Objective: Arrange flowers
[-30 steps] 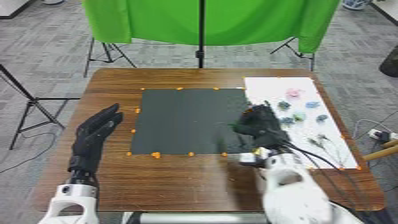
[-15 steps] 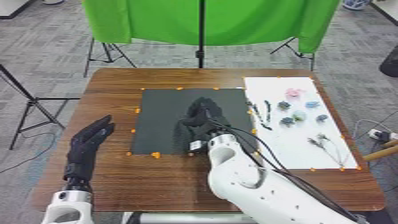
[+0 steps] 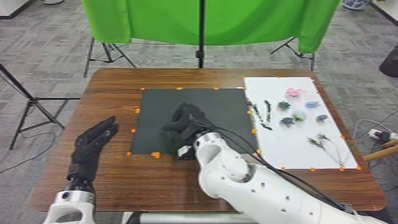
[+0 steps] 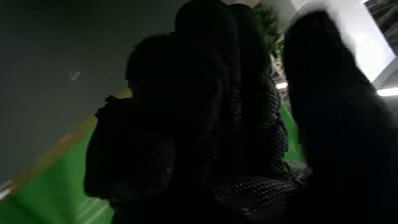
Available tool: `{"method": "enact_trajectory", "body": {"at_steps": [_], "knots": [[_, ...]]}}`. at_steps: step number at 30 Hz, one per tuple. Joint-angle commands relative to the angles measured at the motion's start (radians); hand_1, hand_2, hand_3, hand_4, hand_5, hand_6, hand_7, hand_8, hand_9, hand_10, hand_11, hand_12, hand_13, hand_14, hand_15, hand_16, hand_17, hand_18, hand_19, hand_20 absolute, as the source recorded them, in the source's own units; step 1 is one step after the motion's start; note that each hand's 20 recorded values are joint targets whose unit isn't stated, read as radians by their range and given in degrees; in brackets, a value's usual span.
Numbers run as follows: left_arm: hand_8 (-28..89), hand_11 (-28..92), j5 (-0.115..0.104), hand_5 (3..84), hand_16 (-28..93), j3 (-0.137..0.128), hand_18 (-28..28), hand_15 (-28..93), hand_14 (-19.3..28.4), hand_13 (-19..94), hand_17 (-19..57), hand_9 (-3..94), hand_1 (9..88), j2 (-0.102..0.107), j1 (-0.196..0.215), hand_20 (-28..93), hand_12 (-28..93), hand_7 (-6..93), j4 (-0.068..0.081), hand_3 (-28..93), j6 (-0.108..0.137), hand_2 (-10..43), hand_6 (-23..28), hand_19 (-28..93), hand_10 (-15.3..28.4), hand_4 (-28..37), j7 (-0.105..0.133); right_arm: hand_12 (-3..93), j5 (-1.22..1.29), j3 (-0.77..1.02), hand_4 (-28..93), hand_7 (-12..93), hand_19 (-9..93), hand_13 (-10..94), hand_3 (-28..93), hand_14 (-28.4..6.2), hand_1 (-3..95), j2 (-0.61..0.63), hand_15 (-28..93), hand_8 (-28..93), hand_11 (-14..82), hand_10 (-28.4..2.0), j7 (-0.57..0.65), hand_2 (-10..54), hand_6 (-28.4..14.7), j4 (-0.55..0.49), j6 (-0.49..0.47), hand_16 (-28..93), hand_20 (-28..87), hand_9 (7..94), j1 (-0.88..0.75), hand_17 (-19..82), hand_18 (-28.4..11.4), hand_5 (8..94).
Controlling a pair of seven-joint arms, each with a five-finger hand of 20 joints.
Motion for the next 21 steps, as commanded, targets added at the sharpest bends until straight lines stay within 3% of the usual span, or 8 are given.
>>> {"method": "enact_trajectory", "body": {"at_steps": [1, 3, 7, 9, 12, 13, 15, 21], "knots": [[-5, 17, -0.003, 43.7, 1, 0.001, 13.9, 18, 15.2, 29, 1.2, 40.3, 31.0, -0.004, 0.011, 19, 11, 8.6, 0.014, 61, -0.017, -9.5, 5.4, 6, 12.1, -18.8, -0.011, 22.2, 0.081, 0.016, -22, 20, 93, 93, 56, -3.7, 38.2, 0.043, 46, -8, 23.5, -14.2, -0.055, -9.5, -2.7, -0.064, -0.004, 33, 42, 84.6, -0.016, 67, -8.1, 77.2], [-5, 16, -0.018, 43.4, 1, 0.008, 13.6, 16, 15.2, 29, 1.5, 40.4, 29.9, 0.003, 0.009, 19, 11, 8.2, 0.018, 62, 0.011, -9.5, 5.1, 4, 12.1, -19.9, 0.020, 22.0, 0.099, 0.043, -20, 17, 93, 92, 59, -4.7, 27.1, 0.085, 46, -7, 22.0, -14.9, -0.078, -9.5, -3.9, -0.110, -0.020, 33, 42, 82.4, -0.039, 66, -9.3, 75.3], [-6, 14, -0.079, 44.7, 1, 0.028, 10.1, 11, 14.0, 30, 6.9, 41.0, 25.6, 0.016, 0.005, 19, 11, 8.3, 0.024, 65, 0.126, -4.1, 4.9, 3, 12.7, -24.2, 0.107, 22.1, 0.007, 0.113, -15, 15, 93, 90, 62, -6.3, 19.8, 0.168, 47, -7, 20.7, -15.6, -0.049, -2.9, -4.4, -0.208, -0.154, 33, 43, 80.1, -0.107, 64, -11.0, 73.4], [-6, 13, -0.121, 45.2, 1, 0.029, 9.5, 9, 13.3, 29, 9.0, 40.6, 24.8, 0.016, 0.007, 21, 11, 8.5, 0.024, 66, 0.159, -0.6, 5.0, 3, 12.8, -25.9, 0.126, 21.9, -0.013, 0.138, -14, 14, 93, 90, 62, -6.6, 19.9, 0.192, 47, -7, 19.7, -16.3, -0.031, -1.2, -4.3, -0.244, -0.273, 33, 43, 79.6, -0.122, 63, -11.4, 73.1], [-6, 12, -0.190, 45.1, 1, 0.037, 9.3, 9, 13.0, 30, 11.0, 39.4, 24.7, 0.023, 0.008, 22, 11, 9.0, 0.020, 67, 0.207, 7.5, 4.8, 4, 12.5, -27.8, 0.125, 22.2, -0.034, 0.126, -14, 12, 93, 90, 59, -6.9, 19.7, 0.211, 48, -7, 18.7, -17.3, -0.015, 4.4, -4.2, -0.270, -0.400, 33, 44, 79.3, -0.115, 63, -11.9, 72.7], [-6, 12, -0.205, 45.1, 1, 0.035, 9.4, 10, 13.1, 30, 11.7, 39.6, 24.7, 0.021, 0.007, 22, 11, 9.2, 0.023, 67, 0.201, 10.2, 4.8, 4, 12.6, -28.0, 0.126, 23.0, -0.023, 0.123, -14, 12, 93, 90, 57, -7.3, 20.0, 0.208, 49, -7, 19.9, -17.5, -0.006, 6.4, -3.8, -0.272, -0.435, 33, 44, 79.9, -0.109, 63, -12.1, 72.9], [-7, 13, -0.220, 45.1, 0, 0.045, 9.7, 12, 13.4, 31, 12.8, 40.8, 25.1, 0.027, 0.005, 22, 11, 9.5, 0.017, 63, 0.237, 17.2, 4.8, 5, 13.2, -28.2, 0.116, 25.2, 0.005, 0.121, -14, 12, 93, 90, 55, -7.3, 20.2, 0.195, 52, -7, 23.4, -17.0, 0.010, 9.8, -3.2, -0.269, -0.487, 33, 46, 80.9, -0.104, 63, -12.4, 73.3], [-7, 15, -0.216, 46.6, -1, 0.038, 10.0, 15, 14.2, 33, 13.4, 44.2, 27.8, 0.029, 0.010, 22, 10, 10.8, 0.015, 59, 0.204, 26.4, 5.2, 6, 14.6, -28.3, 0.107, 29.0, 0.041, 0.093, -13, 11, 93, 90, 51, -6.7, 20.9, 0.166, 55, -7, 30.7, -16.9, 0.026, 14.3, -2.9, -0.240, -0.519, 33, 50, 82.5, -0.086, 65, -12.1, 71.8]]}}
